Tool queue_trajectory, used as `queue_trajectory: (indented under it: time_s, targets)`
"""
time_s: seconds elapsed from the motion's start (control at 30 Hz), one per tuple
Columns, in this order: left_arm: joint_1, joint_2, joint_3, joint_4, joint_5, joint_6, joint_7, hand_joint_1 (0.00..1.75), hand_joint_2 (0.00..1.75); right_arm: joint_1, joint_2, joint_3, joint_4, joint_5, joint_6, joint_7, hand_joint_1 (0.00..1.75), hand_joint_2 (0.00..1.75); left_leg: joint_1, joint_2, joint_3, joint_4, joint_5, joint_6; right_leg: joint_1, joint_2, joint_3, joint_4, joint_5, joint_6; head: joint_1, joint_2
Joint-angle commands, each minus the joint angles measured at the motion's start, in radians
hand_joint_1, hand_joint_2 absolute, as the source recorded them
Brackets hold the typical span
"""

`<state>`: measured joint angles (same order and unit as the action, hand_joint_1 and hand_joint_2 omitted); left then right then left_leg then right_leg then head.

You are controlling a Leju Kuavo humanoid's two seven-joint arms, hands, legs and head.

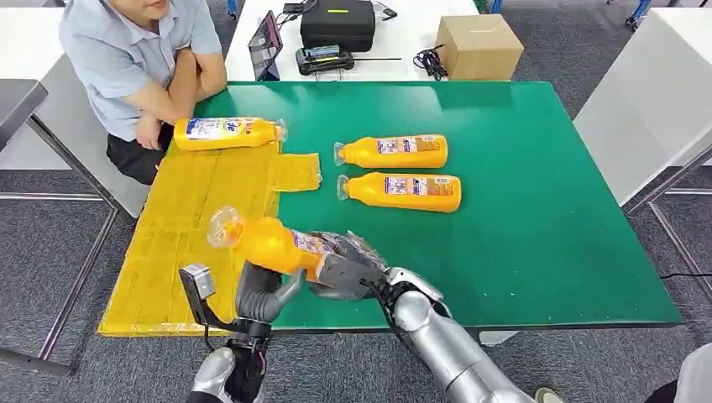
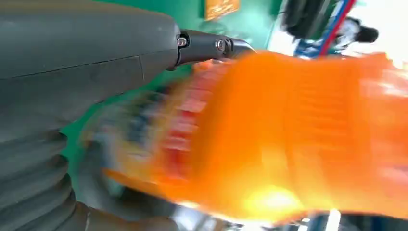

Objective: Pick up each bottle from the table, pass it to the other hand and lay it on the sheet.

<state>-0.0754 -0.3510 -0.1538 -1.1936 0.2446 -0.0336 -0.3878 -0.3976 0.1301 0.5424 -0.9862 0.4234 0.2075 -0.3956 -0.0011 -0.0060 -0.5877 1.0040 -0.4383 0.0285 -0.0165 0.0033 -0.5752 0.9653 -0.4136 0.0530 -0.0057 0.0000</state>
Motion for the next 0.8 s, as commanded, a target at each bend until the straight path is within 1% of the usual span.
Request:
queue_trajectory:
  time_s: [0.03, 0.2, 0.23, 0.27, 0.43, 0.63, 0.67, 0.73, 0.77, 0.8]
  targets:
    - [-0.062, 0.002, 0.023, -0.012, -0.016, 0.053, -0.041, 0.0, 1.75, -0.051, 0.047, 0.08, 0.155, -0.012, -0.004, 0.001, 1.75, 1.75, 0.001, 0.001, 0.001, 0.001, -0.001, -0.001, 0.001, 0.001, 0.001, 0.0, 0.0, -0.002, 0.0, 0.0]
    - [-0.065, 0.002, -0.003, 0.01, -0.014, 0.051, -0.038, 0.0, 1.75, -0.058, 0.054, 0.079, 0.182, -0.018, -0.007, 0.0, 1.75, 1.75, 0.001, 0.0, 0.002, 0.001, -0.001, -0.002, 0.001, 0.0, 0.002, 0.0, -0.001, -0.002, 0.0, 0.0]
    - [-0.068, 0.002, -0.009, 0.025, -0.009, 0.048, -0.035, 1.61, 1.75, -0.058, 0.055, 0.079, 0.183, -0.022, -0.004, -0.005, 1.75, 1.75, 0.0, 0.0, 0.001, 0.0, 0.0, -0.001, 0.001, -0.001, 0.001, 0.0, -0.001, -0.002, 0.0, 0.0]
    - [-0.069, 0.002, -0.013, 0.031, -0.008, 0.036, -0.04, 1.75, 1.75, -0.059, 0.056, 0.079, 0.181, -0.027, 0.0, -0.01, 1.75, 1.75, 0.0, 0.0, 0.001, 0.0, 0.0, -0.001, 0.0, -0.001, 0.001, 0.0, 0.0, -0.001, 0.0, 0.0]
    - [-0.061, 0.002, -0.034, 0.036, -0.008, 0.013, -0.036, 1.75, 1.75, -0.061, 0.051, 0.06, 0.171, -0.055, 0.011, -0.014, 1.75, 1.75, 0.001, 0.0, 0.002, 0.001, -0.001, -0.002, 0.001, -0.001, 0.002, 0.0, -0.001, -0.002, 0.001, 0.0]
    - [-0.061, 0.002, -0.034, 0.036, -0.008, 0.013, -0.036, 1.75, 1.75, -0.061, 0.051, 0.06, 0.171, -0.055, 0.011, -0.014, 1.75, 1.75, 0.0, -0.001, 0.001, 0.0, 0.0, -0.001, 0.0, -0.001, 0.001, 0.0, -0.001, -0.001, 0.0, 0.0]
    - [-0.06, 0.002, -0.035, 0.035, -0.01, 0.013, -0.037, 1.75, 1.75, -0.061, 0.051, 0.058, 0.169, -0.058, 0.011, -0.015, 1.71, 1.75, 0.0, -0.001, 0.001, 0.0, 0.0, -0.001, 0.0, -0.001, 0.001, 0.0, -0.001, -0.002, 0.0, 0.0]
    - [-0.058, 0.002, -0.039, 0.03, -0.017, 0.008, -0.041, 1.75, 1.75, -0.061, 0.051, 0.051, 0.164, -0.067, 0.012, -0.014, 1.71, 1.75, 0.001, -0.001, 0.002, 0.001, -0.001, -0.001, 0.001, -0.002, 0.002, 0.0, -0.001, -0.002, 0.0, 0.0]
    - [-0.058, 0.002, -0.04, 0.028, -0.017, 0.008, -0.042, 1.75, 1.75, -0.063, 0.051, 0.049, 0.162, -0.068, 0.014, -0.013, 1.57, 1.75, 0.0, 0.0, 0.001, 0.0, 0.0, -0.001, 0.001, -0.001, 0.001, 0.0, -0.001, -0.001, 0.0, 0.0]
    - [-0.044, 0.002, -0.04, -0.019, -0.018, -0.013, -0.017, 1.75, 1.75, -0.049, 0.057, 0.014, 0.13, -0.113, 0.02, -0.001, 0.0, 1.75, 0.001, -0.001, 0.001, 0.001, -0.001, -0.001, 0.001, -0.001, 0.002, 0.0, -0.001, -0.002, 0.0, 0.0]
